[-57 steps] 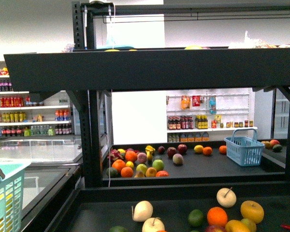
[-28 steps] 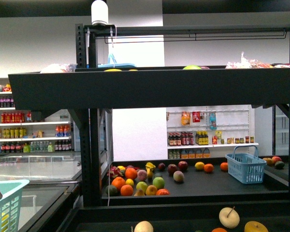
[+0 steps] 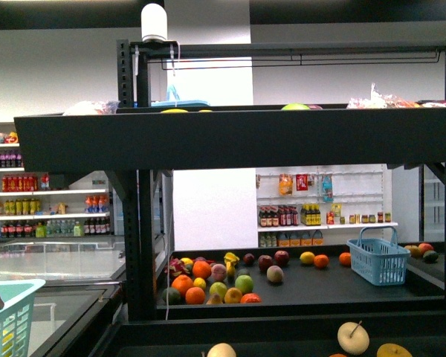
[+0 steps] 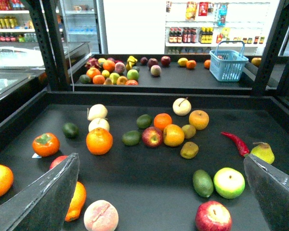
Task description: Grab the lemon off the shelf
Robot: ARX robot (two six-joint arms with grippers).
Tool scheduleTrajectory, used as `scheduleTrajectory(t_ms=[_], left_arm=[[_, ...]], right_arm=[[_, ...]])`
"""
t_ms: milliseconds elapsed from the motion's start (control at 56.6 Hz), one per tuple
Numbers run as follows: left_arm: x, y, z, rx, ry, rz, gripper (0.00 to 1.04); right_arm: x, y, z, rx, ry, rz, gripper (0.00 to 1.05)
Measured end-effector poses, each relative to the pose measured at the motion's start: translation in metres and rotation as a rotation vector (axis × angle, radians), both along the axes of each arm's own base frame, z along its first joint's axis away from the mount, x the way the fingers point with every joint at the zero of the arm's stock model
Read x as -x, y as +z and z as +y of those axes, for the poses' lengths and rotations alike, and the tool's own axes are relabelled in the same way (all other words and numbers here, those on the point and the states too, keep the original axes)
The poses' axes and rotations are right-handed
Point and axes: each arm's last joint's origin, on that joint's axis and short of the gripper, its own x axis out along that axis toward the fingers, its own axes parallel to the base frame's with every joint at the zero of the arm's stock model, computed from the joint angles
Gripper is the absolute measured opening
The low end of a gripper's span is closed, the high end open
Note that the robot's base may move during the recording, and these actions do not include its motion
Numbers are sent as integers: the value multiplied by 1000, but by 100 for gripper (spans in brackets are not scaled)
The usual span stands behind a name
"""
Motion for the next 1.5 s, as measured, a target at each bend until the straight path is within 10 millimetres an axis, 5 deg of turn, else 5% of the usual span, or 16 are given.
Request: scheduleTrajectory(t_ms=[212,389,672,1503], left_arm=[[0,0,0,0,0,-5,5],[0,0,0,0,0,-5,48],[0,0,0,0,0,-5,98],[0,0,0,-2,0,-5,97]], right_arm=[[0,0,0,0,0,-1,102],[0,0,0,0,0,-1,102],[0,0,0,0,0,-1,102],[0,0,0,0,0,-1,102]])
